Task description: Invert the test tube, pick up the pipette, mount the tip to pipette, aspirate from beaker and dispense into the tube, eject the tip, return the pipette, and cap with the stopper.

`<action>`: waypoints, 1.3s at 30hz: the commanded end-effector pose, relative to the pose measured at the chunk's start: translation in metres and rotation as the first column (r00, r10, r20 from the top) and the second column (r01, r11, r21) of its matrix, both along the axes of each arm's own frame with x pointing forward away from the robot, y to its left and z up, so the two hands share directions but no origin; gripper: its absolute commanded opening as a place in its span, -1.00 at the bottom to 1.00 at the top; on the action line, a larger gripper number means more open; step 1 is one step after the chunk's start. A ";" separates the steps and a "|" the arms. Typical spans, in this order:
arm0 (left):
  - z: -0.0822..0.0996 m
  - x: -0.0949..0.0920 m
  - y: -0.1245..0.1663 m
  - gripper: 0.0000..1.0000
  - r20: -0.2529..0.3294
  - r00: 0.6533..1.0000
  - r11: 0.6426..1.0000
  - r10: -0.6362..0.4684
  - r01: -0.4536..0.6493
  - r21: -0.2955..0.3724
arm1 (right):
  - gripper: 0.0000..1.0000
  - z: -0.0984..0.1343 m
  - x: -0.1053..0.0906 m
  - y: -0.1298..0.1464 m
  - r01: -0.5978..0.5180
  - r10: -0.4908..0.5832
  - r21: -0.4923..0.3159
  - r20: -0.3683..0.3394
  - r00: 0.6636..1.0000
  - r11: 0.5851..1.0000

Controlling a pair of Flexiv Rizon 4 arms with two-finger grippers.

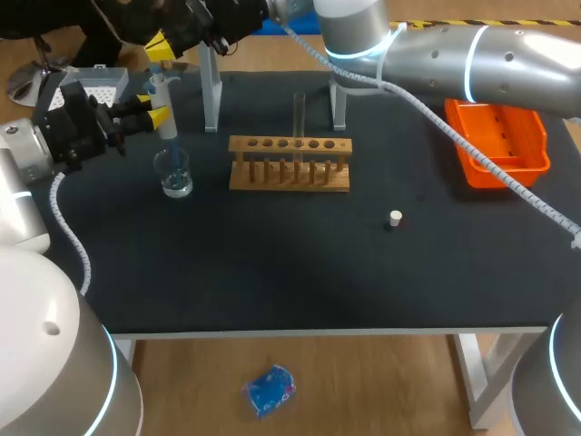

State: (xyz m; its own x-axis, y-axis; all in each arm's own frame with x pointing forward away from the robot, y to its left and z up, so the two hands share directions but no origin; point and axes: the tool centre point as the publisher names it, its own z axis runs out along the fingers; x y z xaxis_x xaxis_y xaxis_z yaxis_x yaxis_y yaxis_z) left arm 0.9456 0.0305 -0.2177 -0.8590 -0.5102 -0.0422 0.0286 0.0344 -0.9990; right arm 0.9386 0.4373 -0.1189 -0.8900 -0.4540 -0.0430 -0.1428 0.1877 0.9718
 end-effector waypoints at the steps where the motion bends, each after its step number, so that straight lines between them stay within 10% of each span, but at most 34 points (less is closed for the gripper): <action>1: 0.001 0.000 0.000 -1.00 0.000 1.000 1.000 0.001 -0.001 0.000 | 1.00 0.002 -0.003 -0.008 0.002 -0.002 -0.010 0.000 1.000 1.000; 20: 0.001 0.000 0.000 -1.00 0.000 1.000 1.000 0.001 -0.001 0.000 | 1.00 0.000 -0.015 -0.101 0.184 -0.173 -0.177 0.077 0.982 0.967; 39: 0.001 0.000 0.000 -1.00 0.000 1.000 1.000 0.001 -0.001 0.000 | 1.00 -0.004 -0.011 -0.121 0.172 -0.160 -0.182 0.075 0.984 0.968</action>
State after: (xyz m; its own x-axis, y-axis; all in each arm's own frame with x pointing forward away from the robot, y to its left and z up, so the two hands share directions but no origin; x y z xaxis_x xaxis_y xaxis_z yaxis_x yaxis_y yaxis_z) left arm 0.9454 0.0308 -0.2173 -0.8592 -0.5099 -0.0415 0.0275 0.0350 -0.9990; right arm 0.9243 0.3324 -0.1232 -0.9538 -0.2990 -0.0287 -0.1505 0.3929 0.9072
